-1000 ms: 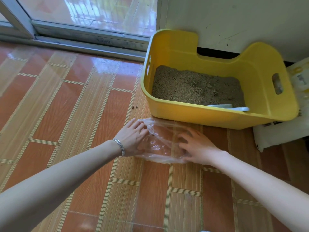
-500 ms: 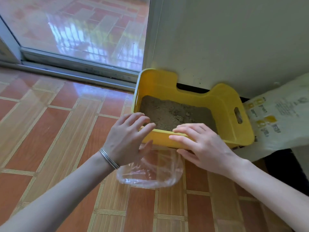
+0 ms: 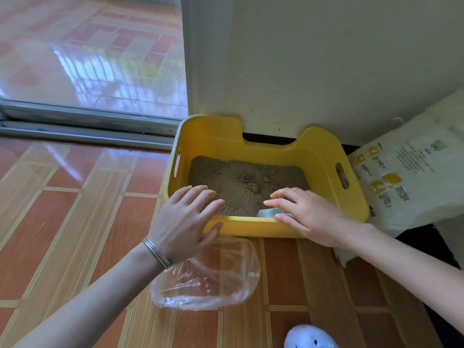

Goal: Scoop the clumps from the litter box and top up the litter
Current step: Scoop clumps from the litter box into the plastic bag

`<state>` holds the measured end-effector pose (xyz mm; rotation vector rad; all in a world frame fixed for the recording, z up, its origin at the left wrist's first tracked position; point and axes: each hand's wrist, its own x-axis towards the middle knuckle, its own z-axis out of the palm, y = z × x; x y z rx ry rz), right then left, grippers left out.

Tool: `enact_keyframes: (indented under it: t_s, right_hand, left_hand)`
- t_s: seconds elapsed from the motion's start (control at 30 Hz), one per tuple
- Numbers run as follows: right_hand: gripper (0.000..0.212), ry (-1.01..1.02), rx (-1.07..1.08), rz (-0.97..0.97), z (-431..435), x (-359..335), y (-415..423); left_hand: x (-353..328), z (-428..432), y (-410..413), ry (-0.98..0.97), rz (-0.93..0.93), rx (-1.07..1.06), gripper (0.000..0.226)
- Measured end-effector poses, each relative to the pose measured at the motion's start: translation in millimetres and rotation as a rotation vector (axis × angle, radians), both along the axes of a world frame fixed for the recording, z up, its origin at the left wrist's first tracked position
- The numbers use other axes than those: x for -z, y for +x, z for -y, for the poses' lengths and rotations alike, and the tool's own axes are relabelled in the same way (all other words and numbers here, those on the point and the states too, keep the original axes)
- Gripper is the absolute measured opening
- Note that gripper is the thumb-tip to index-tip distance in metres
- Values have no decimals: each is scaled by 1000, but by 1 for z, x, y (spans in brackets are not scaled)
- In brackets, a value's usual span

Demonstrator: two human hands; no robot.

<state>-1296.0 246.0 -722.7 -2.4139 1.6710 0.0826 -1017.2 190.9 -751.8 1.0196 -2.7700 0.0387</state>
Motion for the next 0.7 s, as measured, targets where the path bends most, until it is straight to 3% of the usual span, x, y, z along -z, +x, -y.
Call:
enact_keyframes:
  t_s: [0.17, 0.4, 0.7]
  right_hand:
    - [42, 226, 72, 43, 36, 18, -16]
    - [46, 499, -1, -79, 65, 34, -25]
    - [50, 398, 15, -286, 76, 40, -29]
  left_hand:
    - [2, 16, -3, 3, 99, 29, 47]
    - [8, 14, 3, 66, 152, -31, 50]
    - [-3, -5, 20, 73, 176, -109, 48]
